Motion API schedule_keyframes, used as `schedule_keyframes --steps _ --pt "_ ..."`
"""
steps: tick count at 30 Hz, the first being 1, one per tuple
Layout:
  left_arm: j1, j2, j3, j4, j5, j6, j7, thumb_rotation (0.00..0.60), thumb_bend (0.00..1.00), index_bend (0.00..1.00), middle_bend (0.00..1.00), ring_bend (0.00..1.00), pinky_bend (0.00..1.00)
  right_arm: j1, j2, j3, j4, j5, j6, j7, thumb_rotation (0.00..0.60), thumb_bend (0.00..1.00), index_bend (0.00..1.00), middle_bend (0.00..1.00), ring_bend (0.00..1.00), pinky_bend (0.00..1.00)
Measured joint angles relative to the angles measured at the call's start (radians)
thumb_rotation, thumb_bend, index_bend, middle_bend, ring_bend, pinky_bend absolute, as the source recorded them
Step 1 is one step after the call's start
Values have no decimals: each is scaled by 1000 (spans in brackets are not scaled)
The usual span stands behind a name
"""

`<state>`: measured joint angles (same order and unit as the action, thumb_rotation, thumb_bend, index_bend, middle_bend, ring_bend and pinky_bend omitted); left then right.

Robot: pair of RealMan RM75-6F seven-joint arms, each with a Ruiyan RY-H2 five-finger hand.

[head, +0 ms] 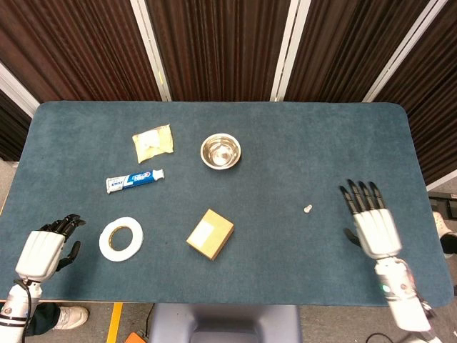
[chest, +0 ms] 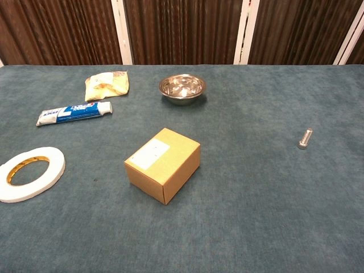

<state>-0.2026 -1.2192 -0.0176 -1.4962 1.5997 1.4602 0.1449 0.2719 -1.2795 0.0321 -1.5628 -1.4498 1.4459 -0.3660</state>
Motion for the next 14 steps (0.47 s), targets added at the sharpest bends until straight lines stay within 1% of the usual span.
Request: schedule_keyframes --steps 5,9,14 --pt "4 -2 0 0 2 9 10 600 462 316 260 382 538 -52 -15 -8 32 10 42 84 600 146 95 69 0 2" --pt "6 -6 -9 2 -18 8 20 600 462 316 260 382 539 -82 -26 -11 82 -10 70 188 600 134 66 63 0 1" --pt "7 -11 -12 1 -24 7 39 600 462 316 260 382 540 -93 -13 -16 87 -25 57 217 600 133 64 63 0 1"
